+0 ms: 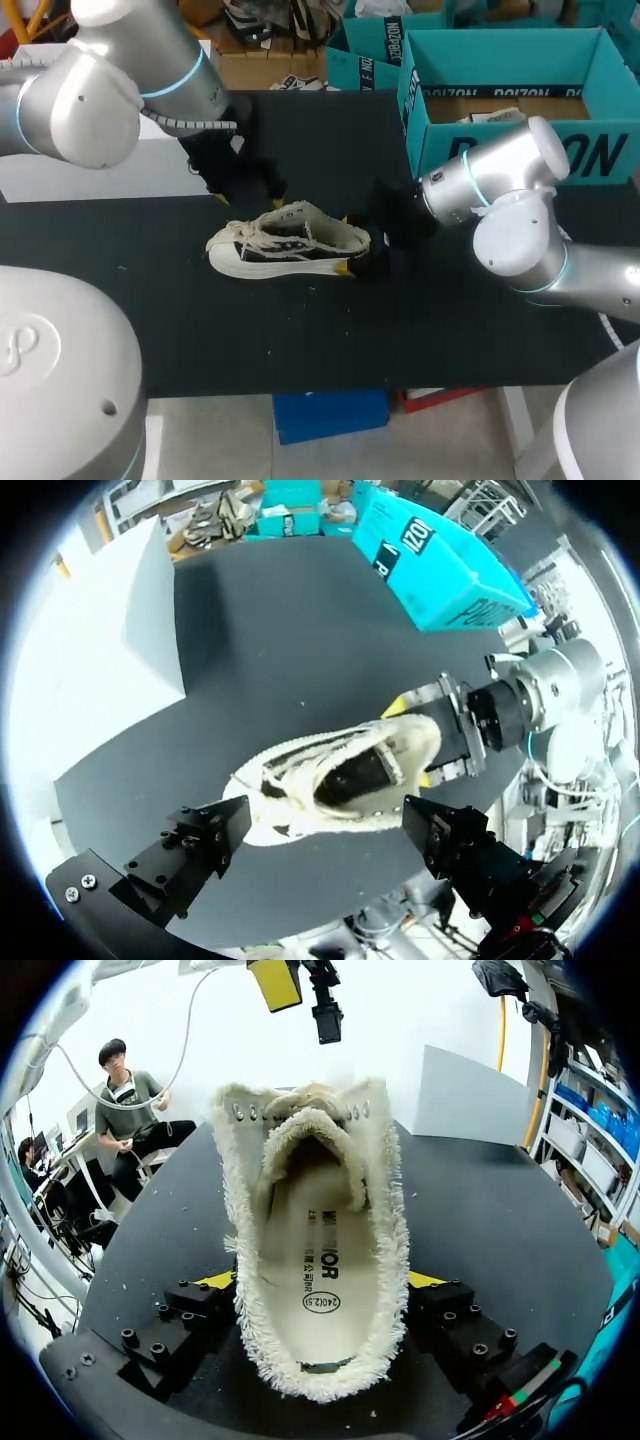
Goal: Take the shoe out of the shoebox, open the shoe tongue, remove and reinsert the insole, then place the shoe into the shoebox
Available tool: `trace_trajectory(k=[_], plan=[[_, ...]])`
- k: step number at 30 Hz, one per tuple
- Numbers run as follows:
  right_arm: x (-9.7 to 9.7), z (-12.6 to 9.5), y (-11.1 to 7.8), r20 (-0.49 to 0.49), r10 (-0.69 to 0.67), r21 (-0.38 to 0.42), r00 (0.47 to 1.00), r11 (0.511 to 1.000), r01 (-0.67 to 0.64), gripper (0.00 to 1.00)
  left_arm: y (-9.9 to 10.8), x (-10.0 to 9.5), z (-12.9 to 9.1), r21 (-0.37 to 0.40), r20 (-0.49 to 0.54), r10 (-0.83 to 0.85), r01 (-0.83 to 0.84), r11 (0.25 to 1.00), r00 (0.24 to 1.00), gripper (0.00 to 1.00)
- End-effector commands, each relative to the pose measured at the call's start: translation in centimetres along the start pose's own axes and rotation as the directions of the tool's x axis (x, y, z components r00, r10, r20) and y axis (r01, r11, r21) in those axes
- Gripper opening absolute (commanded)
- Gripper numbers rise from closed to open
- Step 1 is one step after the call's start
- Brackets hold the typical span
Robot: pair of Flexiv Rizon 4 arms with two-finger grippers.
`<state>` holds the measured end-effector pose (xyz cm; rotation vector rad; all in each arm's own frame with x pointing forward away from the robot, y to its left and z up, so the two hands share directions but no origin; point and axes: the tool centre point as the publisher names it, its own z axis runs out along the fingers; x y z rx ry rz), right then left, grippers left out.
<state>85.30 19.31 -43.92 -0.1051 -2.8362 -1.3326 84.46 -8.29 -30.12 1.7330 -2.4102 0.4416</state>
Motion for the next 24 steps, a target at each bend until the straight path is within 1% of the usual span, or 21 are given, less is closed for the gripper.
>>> trace_trajectory(k=[1,3,4,6,7,8,9,11,12,13,15,19,24], plan=[[-0.1,0.4,-0.1,0.001,0.001,0.001,1.0,1.0,-0.001,0.0,-0.7,1.6,0.2,-0.084,0.11,-0.136,0.146,0.986,0.985,1.0],[-0.1,0.4,-0.1,0.001,0.001,0.001,1.0,1.0,-0.001,0.0,-0.9,2.2,0.4,-0.081,0.14,-0.138,0.15,0.985,0.98,1.0],[-0.1,0.4,-0.1,0.001,0.001,0.001,1.0,1.0,-0.001,0.0,-1.3,2.6,0.8,-0.102,0.172,-0.139,0.158,0.982,0.975,1.0],[-0.1,0.4,-0.1,0.001,0.001,0.001,1.0,1.0,-0.001,0.0,-1.6,3.0,1.4,-0.086,0.237,-0.123,0.147,0.985,0.964,1.0],[-0.1,0.4,-0.1,0.001,0.001,0.001,1.0,1.0,-0.001,0.0,-1.7,3.2,1.7,-0.096,0.26,-0.121,0.151,0.984,0.958,1.0],[-0.1,0.4,-0.1,0.001,0.001,0.001,1.0,1.0,-0.001,0.0,-1.8,3.5,1.9,-0.106,0.269,-0.116,0.149,0.983,0.956,1.0],[-0.1,0.4,-0.1,0.001,0.001,0.001,1.0,1.0,-0.001,0.0,-1.9,3.8,2.2,-0.095,0.286,-0.112,0.145,0.985,0.952,1.0],[-0.1,0.4,-0.1,0.001,0.001,0.001,1.0,1.0,-0.001,0.0,-2.0,4.2,2.7,-0.119,0.32,-0.111,0.156,0.98,0.941,1.0],[-0.1,0.4,-0.1,0.001,0.001,0.001,1.0,1.0,-0.001,0.0,-2.2,4.4,3.0,-0.104,0.333,-0.113,0.156,0.982,0.936,1.0],[-0.1,0.4,-0.1,0.001,0.001,0.001,1.0,1.0,-0.001,0.0,-2.3,4.5,3.2,-0.105,0.349,-0.115,0.161,0.981,0.93,1.0],[-0.1,0.4,-0.1,0.001,0.001,0.001,1.0,1.0,-0.001,0.0,-2.5,4.8,3.8,-0.119,0.383,-0.117,0.175,0.977,0.916,1.0],[-0.1,0.4,-0.1,0.001,0.001,0.001,1.0,1.0,-0.001,0.0,-2.9,5.2,4.5,-0.109,0.438,-0.123,0.188,0.976,0.89,1.0],[-0.1,0.4,-0.1,0.001,0.001,0.001,1.0,1.0,-0.001,0.0,-3.1,5.1,5.5,-0.102,0.503,-0.128,0.206,0.973,0.855,1.0]])
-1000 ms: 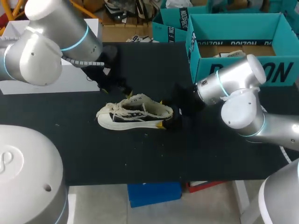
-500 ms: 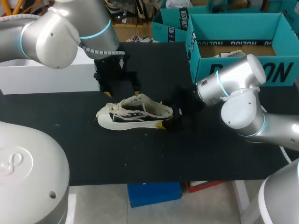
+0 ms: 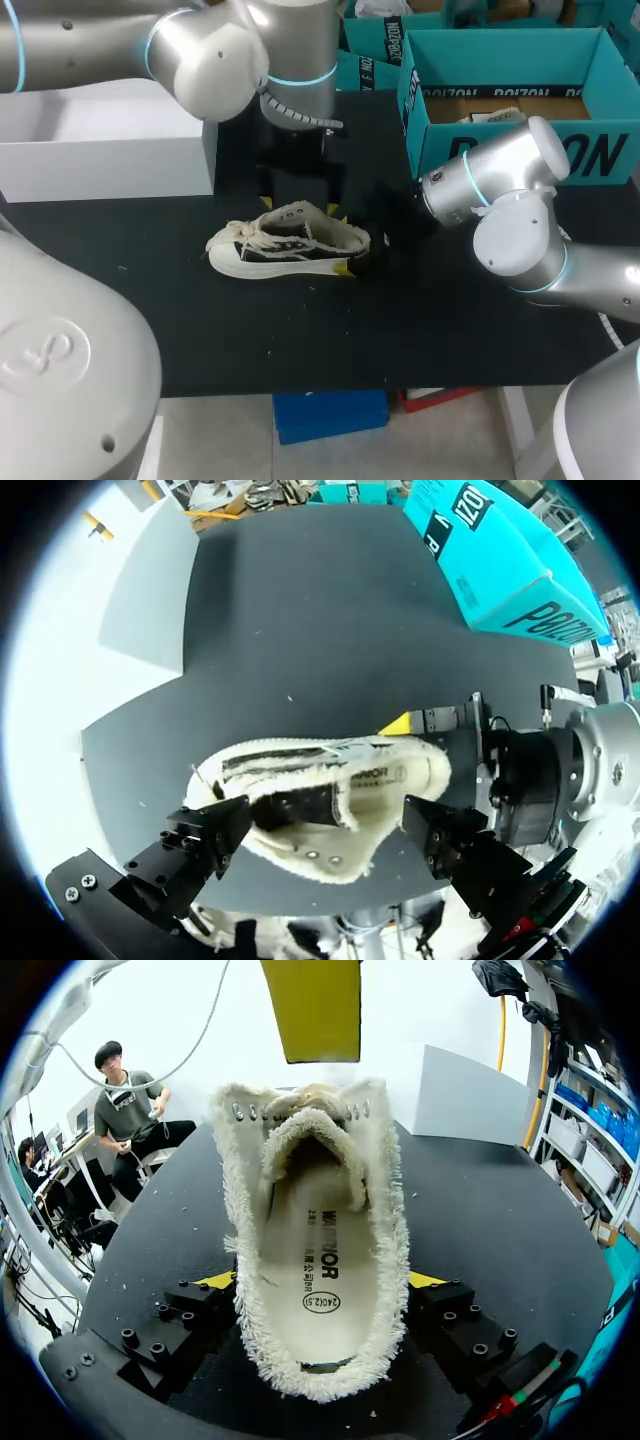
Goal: Take the shoe out of the shoebox, open the shoe tongue, remove and reinsert the insole, then place the shoe into the shoebox
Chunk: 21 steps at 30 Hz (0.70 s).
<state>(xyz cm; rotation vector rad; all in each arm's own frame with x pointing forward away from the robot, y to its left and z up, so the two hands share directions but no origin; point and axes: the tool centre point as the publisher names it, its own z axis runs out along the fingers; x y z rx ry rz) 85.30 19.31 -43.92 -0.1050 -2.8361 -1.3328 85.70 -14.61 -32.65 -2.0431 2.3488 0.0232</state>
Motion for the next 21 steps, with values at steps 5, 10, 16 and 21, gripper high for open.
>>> trace_trajectory(k=[5,10,16,21], plan=[[-0.1,0.4,-0.1,0.001,0.001,0.001,1.0,1.0,-0.001,0.0,-0.2,0.9,1.6,-0.009,0.232,-0.009,0.011,1.0,0.973,1.0],[-0.1,0.4,-0.1,0.001,0.001,0.001,1.0,1.0,-0.001,0.0,0.3,0.6,2.3,-0.031,0.255,-0.012,0.021,0.999,0.967,1.0],[-0.1,0.4,-0.1,0.001,0.001,0.001,1.0,1.0,-0.001,0.0,0.7,0.0,3.0,-0.051,0.315,-0.006,0.023,0.998,0.949,1.0],[-0.1,0.4,-0.1,0.001,0.001,0.001,1.0,1.0,-0.001,0.0,1.1,-0.4,3.3,-0.064,0.348,0.01,0.013,0.998,0.937,1.0]])
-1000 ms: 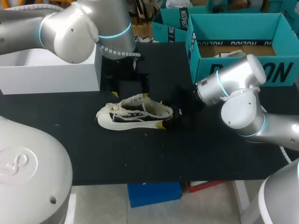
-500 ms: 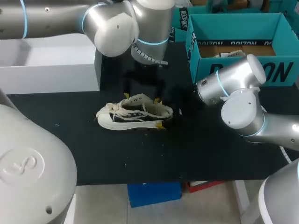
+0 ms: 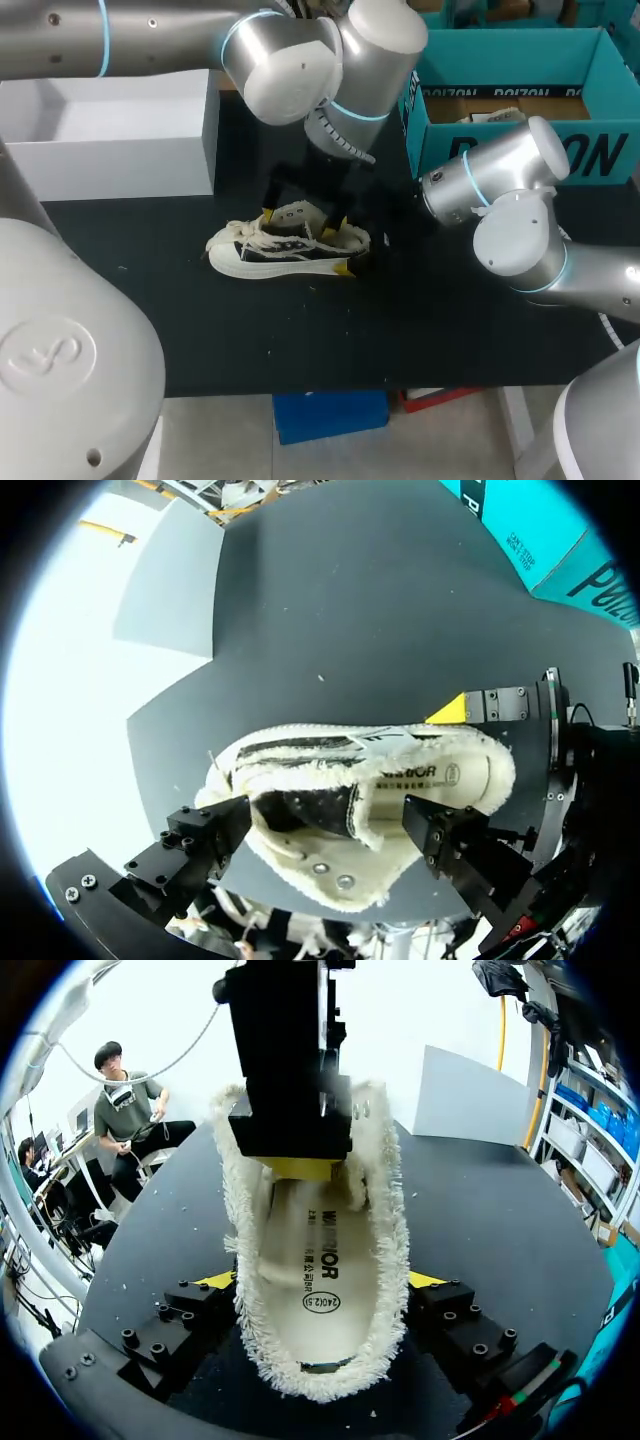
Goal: Take the shoe out of the shoebox, open the shoe tongue, remove and reinsert the insole, then place the shoe into the shoebox
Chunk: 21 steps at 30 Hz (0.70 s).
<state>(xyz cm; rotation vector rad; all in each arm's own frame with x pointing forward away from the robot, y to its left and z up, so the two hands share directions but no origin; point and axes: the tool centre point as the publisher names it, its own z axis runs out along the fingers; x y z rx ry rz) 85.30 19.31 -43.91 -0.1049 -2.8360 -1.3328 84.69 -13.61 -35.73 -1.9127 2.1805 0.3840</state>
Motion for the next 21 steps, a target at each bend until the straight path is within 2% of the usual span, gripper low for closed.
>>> trace_trajectory(k=[1,6,7,9,12,16,17,18,20,21], plan=[[-0.1,0.4,-0.1,0.001,0.001,0.001,1.0,1.0,-0.001,0.0,0.0,0.3,0.2,-0.005,0.056,0.005,-0.005,1.0,0.998,1.0],[-0.1,0.4,-0.1,0.001,0.001,0.001,1.0,1.0,-0.001,0.0,0.3,0.3,0.7,-0.012,0.081,0.012,-0.011,1.0,0.997,0.95],[-0.1,0.4,-0.1,0.001,0.001,0.001,1.0,1.0,-0.001,0.0,0.4,0.3,0.8,-0.013,0.083,0.012,-0.011,1.0,0.997,0.91],[-0.1,0.4,-0.1,0.001,0.001,0.001,1.0,1.0,-0.001,0.0,0.5,0.3,1.0,-0.015,0.094,0.014,-0.013,1.0,0.995,0.74],[-0.1,0.4,-0.1,0.001,0.001,0.001,1.0,1.0,-0.001,0.0,0.6,0.2,1.1,-0.016,0.102,0.015,-0.014,1.0,0.995,0.65],[-0.1,0.4,-0.1,0.001,0.001,0.001,1.0,1.0,-0.001,0.0,0.6,0.1,1.5,-0.021,0.116,0.016,-0.014,1.0,0.993,0.63],[-0.1,0.4,-0.1,0.001,0.001,0.001,1.0,1.0,-0.001,0.0,0.6,0.1,1.6,-0.021,0.121,0.016,-0.013,1.0,0.993,0.59],[-0.1,0.4,-0.1,0.001,0.001,0.001,1.0,1.0,-0.001,0.0,0.7,0.1,1.7,-0.021,0.124,0.016,-0.014,1.0,0.992,0.49],[-0.1,0.4,-0.1,0.001,0.001,0.001,1.0,1.0,-0.001,0.0,0.7,0.0,1.8,-0.023,0.127,0.018,-0.015,1.0,0.992,0.42],[-0.1,0.4,-0.1,0.001,0.001,0.001,1.0,1.0,-0.001,0.0,0.7,0.0,1.8,-0.023,0.129,0.018,-0.015,1.0,0.991,0.32]])
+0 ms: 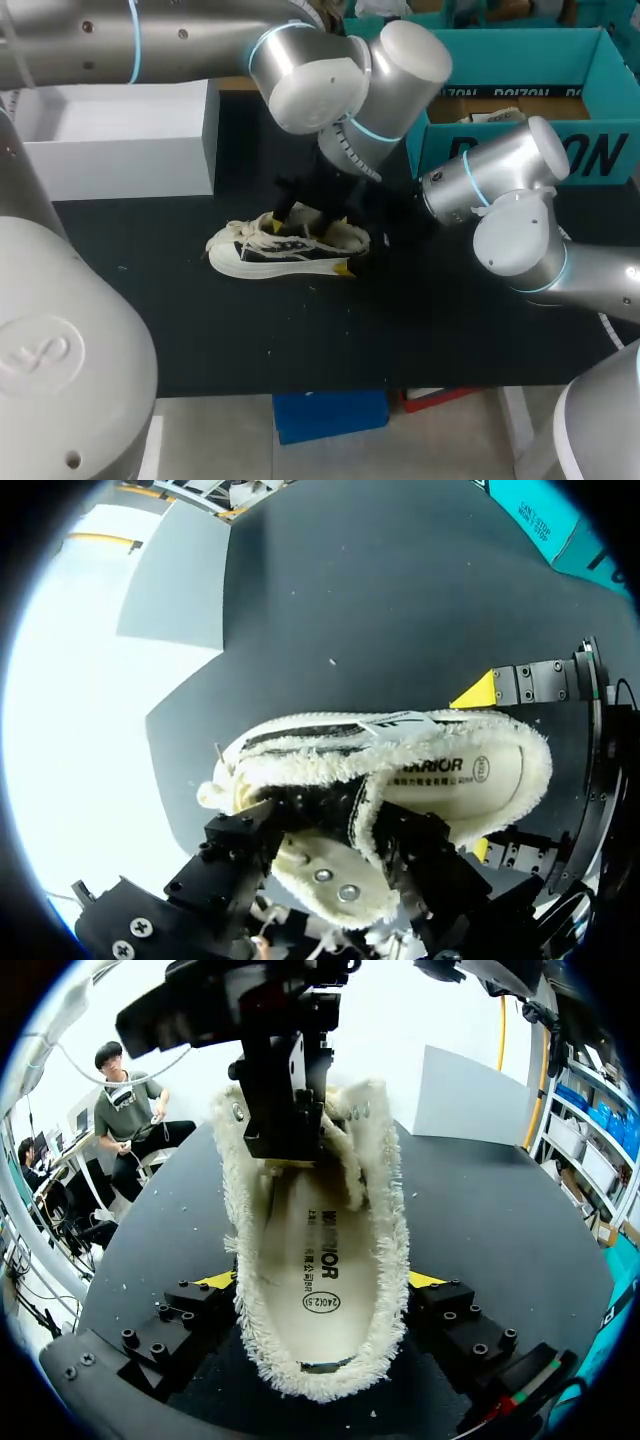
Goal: Take the shoe out of the shoebox, open the shoe tongue, remove and reinsert the insole, then place the shoe into the shoebox
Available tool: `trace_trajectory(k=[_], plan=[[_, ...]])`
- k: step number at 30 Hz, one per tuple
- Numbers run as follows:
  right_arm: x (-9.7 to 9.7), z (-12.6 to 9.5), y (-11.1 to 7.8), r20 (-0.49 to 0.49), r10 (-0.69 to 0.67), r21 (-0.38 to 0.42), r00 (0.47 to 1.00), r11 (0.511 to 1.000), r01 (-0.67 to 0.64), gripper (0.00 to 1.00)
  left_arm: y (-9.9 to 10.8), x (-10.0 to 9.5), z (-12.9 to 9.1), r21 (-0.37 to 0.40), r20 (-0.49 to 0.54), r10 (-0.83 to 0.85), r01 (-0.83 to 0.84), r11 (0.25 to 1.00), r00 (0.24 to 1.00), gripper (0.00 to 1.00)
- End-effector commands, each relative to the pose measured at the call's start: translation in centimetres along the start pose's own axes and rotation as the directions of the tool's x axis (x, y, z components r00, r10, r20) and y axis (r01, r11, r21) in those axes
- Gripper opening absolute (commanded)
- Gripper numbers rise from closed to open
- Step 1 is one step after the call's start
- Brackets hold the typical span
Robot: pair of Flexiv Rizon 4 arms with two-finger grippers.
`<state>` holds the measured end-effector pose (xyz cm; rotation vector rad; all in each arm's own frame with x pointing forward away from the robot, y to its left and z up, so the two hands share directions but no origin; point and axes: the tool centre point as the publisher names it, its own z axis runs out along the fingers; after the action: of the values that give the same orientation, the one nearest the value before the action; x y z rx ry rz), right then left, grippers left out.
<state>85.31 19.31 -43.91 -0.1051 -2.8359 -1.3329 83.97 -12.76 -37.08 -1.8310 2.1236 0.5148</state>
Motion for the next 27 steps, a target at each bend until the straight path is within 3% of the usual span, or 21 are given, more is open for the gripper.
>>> trace_trajectory(k=[1,2,27], plan=[[-0.1,0.4,-0.1,0.001,0.001,0.001,1.0,1.0,-0.001,0.0,-0.1,0.3,0.2,-0.001,0.008,0.0,0.0,1.0,1.0,0.12],[-0.1,0.4,-0.1,0.001,0.001,0.001,1.0,1.0,-0.001,0.0,-0.1,0.3,0.3,0.001,0.009,-0.001,0.001,1.0,1.0,0.0],[-0.1,0.4,-0.1,0.001,0.001,0.001,1.0,1.0,-0.001,0.0,-1.7,-2.0,-2.4,0.058,-0.141,-0.087,0.096,0.994,0.986,0.0]])
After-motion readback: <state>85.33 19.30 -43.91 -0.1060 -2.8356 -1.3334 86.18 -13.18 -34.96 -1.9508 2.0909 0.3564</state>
